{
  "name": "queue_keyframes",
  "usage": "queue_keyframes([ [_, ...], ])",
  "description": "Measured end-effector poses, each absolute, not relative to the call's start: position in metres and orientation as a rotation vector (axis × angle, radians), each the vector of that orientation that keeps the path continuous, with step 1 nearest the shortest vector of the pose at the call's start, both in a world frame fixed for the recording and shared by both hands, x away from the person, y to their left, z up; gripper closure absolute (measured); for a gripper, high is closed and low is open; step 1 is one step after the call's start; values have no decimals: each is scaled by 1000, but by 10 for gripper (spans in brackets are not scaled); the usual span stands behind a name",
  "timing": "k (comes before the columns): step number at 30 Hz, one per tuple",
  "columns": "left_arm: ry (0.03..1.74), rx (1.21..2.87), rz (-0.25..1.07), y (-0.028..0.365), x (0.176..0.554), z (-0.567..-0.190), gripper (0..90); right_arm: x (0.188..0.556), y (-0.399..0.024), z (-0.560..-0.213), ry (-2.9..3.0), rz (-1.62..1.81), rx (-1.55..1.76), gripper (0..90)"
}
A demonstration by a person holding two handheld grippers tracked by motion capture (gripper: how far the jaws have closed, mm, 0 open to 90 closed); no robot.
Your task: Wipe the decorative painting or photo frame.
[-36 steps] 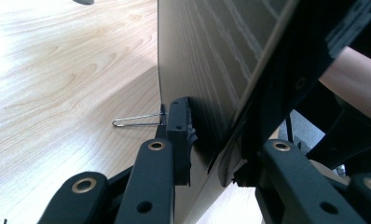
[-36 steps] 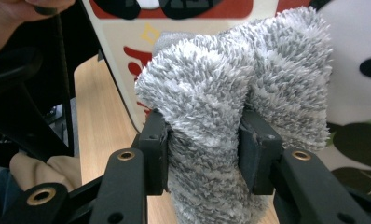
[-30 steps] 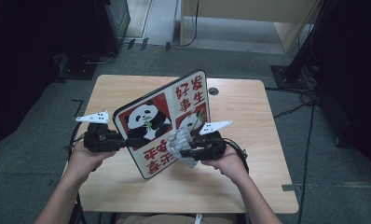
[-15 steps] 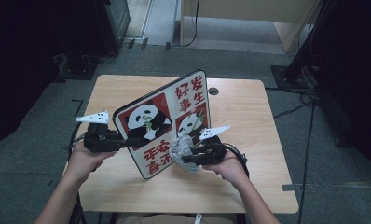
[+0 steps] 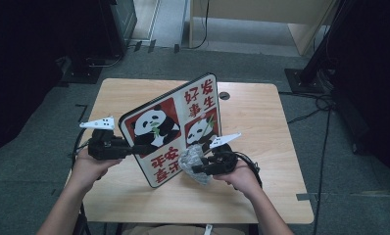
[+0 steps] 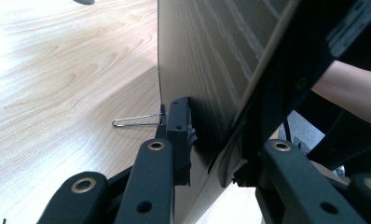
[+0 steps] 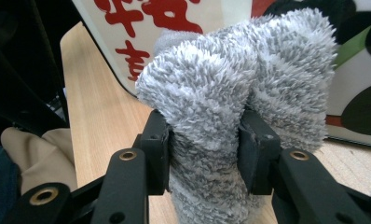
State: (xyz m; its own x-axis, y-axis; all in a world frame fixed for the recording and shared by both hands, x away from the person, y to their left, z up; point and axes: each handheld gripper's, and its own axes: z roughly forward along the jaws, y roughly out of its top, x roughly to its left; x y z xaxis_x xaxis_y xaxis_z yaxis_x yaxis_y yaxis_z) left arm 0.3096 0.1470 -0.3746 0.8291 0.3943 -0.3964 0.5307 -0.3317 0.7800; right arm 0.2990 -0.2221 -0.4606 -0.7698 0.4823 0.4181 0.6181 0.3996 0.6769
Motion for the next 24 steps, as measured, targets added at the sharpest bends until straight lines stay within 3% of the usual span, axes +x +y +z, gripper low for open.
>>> queue_keyframes([
  [9,691,1964,-163,147,310,-375,735,297,-229,-442,-2462,-1396,-980,615],
  [24,696,1964,-165,147,310,-374,736,298,-214,-375,-2475,-1560,-890,612],
])
